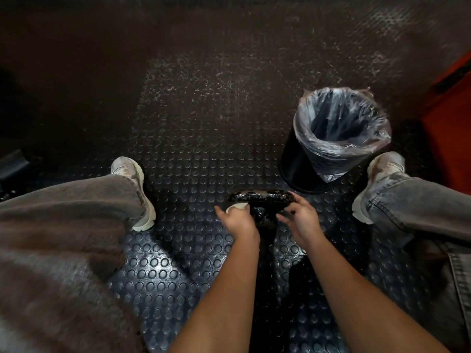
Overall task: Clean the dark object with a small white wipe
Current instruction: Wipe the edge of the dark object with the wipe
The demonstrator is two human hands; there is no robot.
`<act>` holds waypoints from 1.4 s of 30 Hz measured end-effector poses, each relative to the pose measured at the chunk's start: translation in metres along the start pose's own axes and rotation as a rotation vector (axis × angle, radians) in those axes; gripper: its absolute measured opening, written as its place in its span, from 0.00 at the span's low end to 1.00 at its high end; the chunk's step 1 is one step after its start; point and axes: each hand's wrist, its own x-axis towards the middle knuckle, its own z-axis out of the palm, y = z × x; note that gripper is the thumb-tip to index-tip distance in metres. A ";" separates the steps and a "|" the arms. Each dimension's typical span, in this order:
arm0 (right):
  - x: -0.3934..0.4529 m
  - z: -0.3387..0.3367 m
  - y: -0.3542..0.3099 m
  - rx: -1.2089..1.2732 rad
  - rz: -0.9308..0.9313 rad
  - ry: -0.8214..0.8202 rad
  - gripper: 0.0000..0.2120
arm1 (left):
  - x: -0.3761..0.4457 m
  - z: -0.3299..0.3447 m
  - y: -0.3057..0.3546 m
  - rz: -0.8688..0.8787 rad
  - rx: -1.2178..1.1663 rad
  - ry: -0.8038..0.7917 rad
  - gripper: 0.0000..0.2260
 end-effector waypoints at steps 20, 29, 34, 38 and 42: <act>-0.001 0.000 -0.002 0.002 -0.004 0.004 0.23 | -0.019 -0.015 -0.007 0.367 0.693 -0.119 0.26; -0.001 -0.001 -0.001 -0.006 -0.004 -0.007 0.22 | 0.018 -0.001 -0.001 -0.066 0.071 0.028 0.25; -0.001 -0.002 0.000 -0.008 -0.009 -0.013 0.23 | 0.024 -0.018 0.007 -0.425 -0.297 -0.035 0.20; 0.000 -0.001 0.000 0.006 -0.006 -0.002 0.22 | 0.015 -0.007 0.017 -0.355 -0.232 0.049 0.17; 0.000 -0.002 0.000 0.014 0.003 -0.006 0.22 | 0.000 0.008 0.019 -0.202 -0.120 0.047 0.18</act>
